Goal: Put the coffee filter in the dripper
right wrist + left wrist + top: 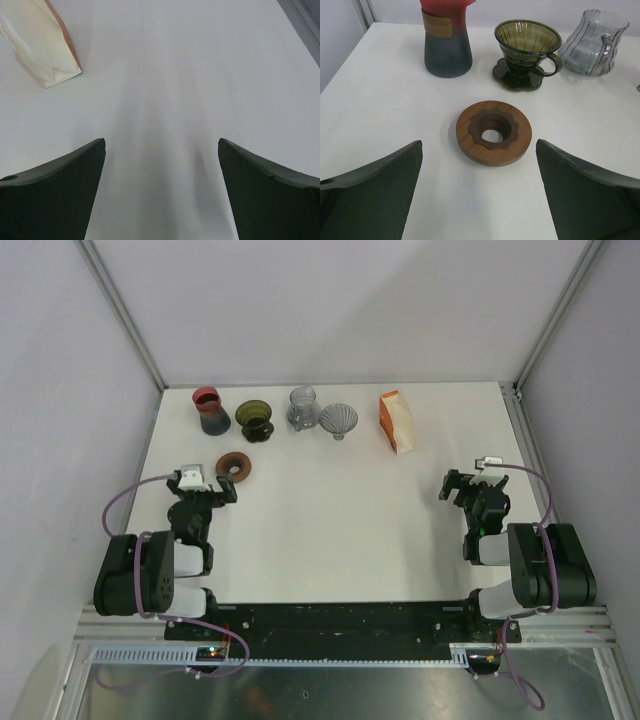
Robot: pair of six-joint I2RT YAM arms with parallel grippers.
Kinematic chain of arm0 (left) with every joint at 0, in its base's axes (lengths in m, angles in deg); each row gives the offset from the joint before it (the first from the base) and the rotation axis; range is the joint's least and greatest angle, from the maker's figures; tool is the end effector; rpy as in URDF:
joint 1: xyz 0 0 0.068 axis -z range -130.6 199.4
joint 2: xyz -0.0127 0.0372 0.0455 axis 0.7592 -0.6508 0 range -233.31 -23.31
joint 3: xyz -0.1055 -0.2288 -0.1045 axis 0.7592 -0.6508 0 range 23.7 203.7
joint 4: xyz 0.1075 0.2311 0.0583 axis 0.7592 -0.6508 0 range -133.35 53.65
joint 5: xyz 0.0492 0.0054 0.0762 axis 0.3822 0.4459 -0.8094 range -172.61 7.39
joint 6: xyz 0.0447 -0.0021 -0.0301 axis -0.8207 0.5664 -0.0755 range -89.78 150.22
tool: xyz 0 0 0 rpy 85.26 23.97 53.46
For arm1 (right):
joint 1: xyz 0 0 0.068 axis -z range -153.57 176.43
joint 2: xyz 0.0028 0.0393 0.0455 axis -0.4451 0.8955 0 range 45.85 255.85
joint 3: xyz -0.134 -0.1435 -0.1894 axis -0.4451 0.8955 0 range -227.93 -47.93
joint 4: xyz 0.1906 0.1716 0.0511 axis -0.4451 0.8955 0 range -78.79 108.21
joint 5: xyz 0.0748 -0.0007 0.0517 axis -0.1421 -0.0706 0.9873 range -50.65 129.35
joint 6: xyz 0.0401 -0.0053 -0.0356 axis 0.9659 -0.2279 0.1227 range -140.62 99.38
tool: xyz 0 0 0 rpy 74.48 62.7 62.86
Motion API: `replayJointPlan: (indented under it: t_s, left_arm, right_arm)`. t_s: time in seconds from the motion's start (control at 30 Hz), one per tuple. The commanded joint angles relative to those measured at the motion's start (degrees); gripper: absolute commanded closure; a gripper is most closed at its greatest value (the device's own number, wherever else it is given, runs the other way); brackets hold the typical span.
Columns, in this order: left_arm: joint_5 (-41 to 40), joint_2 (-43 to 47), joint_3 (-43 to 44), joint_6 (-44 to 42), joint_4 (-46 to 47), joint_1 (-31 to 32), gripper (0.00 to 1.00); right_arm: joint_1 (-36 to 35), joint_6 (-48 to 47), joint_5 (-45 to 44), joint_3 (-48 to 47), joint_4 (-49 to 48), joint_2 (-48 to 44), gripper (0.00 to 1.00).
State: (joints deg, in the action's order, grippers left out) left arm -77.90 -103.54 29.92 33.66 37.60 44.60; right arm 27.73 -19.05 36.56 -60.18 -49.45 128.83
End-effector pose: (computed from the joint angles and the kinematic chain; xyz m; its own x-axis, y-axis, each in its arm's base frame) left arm 0.2092 0.0146 0.1544 -0.0009 -0.0601 -0.9982 -0.0015 0.9982 -0.0601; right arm 0.2330 -0.0071 0.1448 -0.1728 0.0314 -0.9845 0.0753 0.9970 0.0185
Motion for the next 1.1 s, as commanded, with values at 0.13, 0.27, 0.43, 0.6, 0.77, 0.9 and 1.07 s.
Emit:
replayJointPlan:
  t_s: [0.13,0.27,0.43,0.6,0.77,0.9,1.07]
  left_arm:
    - [0.04,-0.06,1.45,-1.64,1.29,0.41,0.0]
    - [0.05,-0.03,1.45,-1.62,1.34,0.4,0.0]
    - [1.92,0.38,1.37,-2.17,1.12,0.34,0.0]
    - [6.3,8.49,5.47,-3.16,-11.39,-0.14,0.0]
    - [9.47,9.66,19.51,-8.53,-34.26,-0.5,0.0]
    - [9.24,9.21,29.79,-10.55,-47.76,-0.5,0.02]
    - [7.51,4.44,44.75,-8.54,-62.44,-0.47,0.12]
  right_arm:
    - [-0.32,-0.68,-1.48,-1.81,-0.96,0.56,0.01]
    - [-0.18,-0.68,-1.23,-1.89,-0.9,0.52,0.01]
    - [-0.07,-0.05,-2.1,-2.68,1.28,-1.12,0.01]
    - [0.1,1.27,-5.06,-6.24,13.88,-9.83,0.02]
    - [2.55,8.92,0.42,-7.88,18.27,-17.18,0.01]
    - [3.02,10.95,7.62,-13.28,27.71,-20.87,0.02]
    - [2.49,10.3,10.73,-19.74,40.73,-23.03,0.04]
